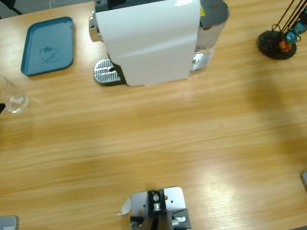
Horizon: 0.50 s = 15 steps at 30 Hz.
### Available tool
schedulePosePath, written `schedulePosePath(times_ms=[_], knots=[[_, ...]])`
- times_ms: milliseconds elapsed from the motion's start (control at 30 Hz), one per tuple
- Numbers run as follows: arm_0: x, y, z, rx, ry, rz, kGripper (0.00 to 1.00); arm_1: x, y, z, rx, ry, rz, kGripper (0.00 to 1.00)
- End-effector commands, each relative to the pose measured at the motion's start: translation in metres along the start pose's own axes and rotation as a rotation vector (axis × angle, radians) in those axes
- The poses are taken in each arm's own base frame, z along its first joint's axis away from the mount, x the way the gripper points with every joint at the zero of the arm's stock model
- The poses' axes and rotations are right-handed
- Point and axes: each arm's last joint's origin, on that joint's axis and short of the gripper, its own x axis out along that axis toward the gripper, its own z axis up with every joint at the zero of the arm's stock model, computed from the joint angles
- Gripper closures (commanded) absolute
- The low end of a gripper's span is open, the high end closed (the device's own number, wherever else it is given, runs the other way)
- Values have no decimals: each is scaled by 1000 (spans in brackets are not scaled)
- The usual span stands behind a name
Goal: Pour coffee
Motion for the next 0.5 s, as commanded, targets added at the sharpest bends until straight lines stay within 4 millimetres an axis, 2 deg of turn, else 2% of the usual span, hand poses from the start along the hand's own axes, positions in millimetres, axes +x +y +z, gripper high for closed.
schedulePosePath(times_ms=[33,267,500], knots=[[6,1,-11,16,38,6,115,10,-4,-11,-1,43,-45,915],[6,1,-11,16,39,6,115,7,-5,-10,0,34,-48,913],[6,1,-11,16,40,5,115,-14,-10,-3,8,-25,-40,913]])
